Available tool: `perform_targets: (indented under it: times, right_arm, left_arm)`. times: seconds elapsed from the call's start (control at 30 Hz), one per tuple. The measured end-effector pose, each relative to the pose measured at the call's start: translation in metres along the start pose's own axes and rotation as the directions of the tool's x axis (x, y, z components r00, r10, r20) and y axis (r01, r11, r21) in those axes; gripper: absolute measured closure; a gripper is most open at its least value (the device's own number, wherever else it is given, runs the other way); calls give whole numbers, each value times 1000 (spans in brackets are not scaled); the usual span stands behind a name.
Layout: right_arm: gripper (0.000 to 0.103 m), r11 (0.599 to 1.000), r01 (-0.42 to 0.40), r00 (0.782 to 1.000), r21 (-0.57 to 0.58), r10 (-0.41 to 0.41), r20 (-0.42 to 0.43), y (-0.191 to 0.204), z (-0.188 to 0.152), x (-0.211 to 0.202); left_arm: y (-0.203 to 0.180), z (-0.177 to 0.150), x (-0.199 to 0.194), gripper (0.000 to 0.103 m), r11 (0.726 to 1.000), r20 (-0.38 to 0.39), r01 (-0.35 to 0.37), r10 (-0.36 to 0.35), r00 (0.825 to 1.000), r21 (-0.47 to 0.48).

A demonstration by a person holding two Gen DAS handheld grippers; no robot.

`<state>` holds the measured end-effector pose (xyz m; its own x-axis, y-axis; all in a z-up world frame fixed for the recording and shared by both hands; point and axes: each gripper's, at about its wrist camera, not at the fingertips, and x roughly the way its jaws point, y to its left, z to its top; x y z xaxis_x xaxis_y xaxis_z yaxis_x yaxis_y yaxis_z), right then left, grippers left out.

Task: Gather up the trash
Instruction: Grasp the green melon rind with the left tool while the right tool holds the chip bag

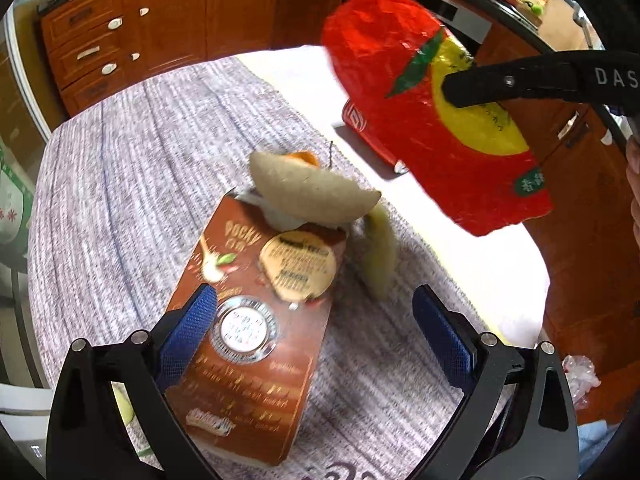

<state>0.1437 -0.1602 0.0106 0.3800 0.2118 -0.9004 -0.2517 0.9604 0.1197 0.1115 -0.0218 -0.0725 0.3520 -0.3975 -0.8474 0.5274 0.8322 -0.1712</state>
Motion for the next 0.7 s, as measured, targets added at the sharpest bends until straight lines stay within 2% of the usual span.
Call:
perform_targets:
  times: [0.2,0.4,0.43,0.53,0.7]
  right_arm:
    - [99,998,33,999,47,-35,40,-30,-1,-16]
    - [99,989,86,994,123,-94,58,-74,-7,-20]
    - [99,987,89,994,136,-97,53,-80,-8,-17]
    - [99,980,99,993,172,-108,45,-102,-14,-9]
    - [99,971,89,995,221,-98,33,-132,-24,2]
  left_arm:
    - [-13,16,4,5,1000,14,14,-14,1000,9]
    - [-37,54,9,5,998,37,38,-39,999,48]
    - [-42,62,13,4,998,39,36,-38,999,53]
    - [-60,85,20,4,998,91,-27,22,996,57]
    - [-78,112,29,4,997,93,-18,10,996,80]
